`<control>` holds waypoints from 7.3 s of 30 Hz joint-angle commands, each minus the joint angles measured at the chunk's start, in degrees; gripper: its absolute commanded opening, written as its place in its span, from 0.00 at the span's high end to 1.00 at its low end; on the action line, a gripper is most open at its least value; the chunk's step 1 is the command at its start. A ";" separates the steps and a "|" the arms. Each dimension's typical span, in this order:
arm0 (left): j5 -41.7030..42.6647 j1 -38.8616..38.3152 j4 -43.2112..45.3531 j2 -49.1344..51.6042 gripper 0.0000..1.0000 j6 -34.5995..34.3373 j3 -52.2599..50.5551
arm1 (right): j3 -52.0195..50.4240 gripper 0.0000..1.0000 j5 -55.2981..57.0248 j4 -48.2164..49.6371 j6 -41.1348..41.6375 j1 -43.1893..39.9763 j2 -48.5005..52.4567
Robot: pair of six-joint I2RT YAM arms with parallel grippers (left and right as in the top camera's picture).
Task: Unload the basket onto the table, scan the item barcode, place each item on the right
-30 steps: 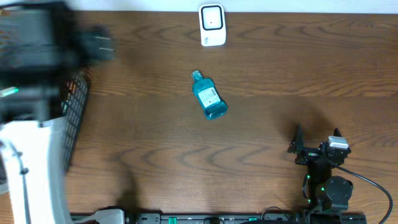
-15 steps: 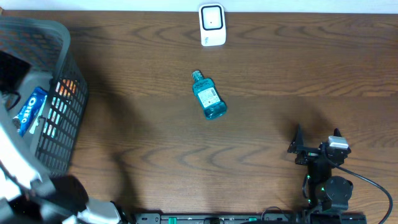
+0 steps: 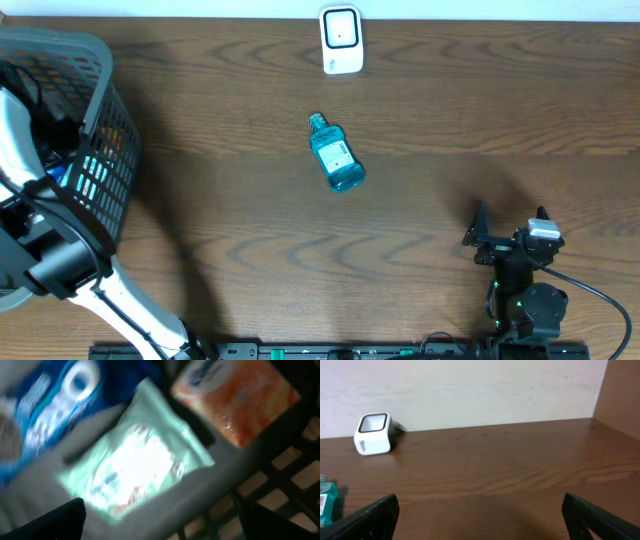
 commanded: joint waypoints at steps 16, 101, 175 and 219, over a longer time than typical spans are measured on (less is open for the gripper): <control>-3.82 0.17 6.32 5.90 0.02 29.75 -4.00 | -0.09 0.01 0.50 -0.20 -0.70 -0.39 -0.35; -22.36 -23.23 -4.26 -33.33 0.02 -25.14 23.37 | -0.09 0.01 0.52 -0.20 -0.70 -0.39 -0.35; -17.51 4.22 3.45 -8.15 0.92 -58.40 9.07 | -0.09 0.01 0.52 -0.20 -0.70 -0.39 -0.35; 9.35 -82.55 24.17 5.92 0.92 -8.02 6.56 | -0.09 0.01 0.52 -0.20 -0.70 -0.39 -0.35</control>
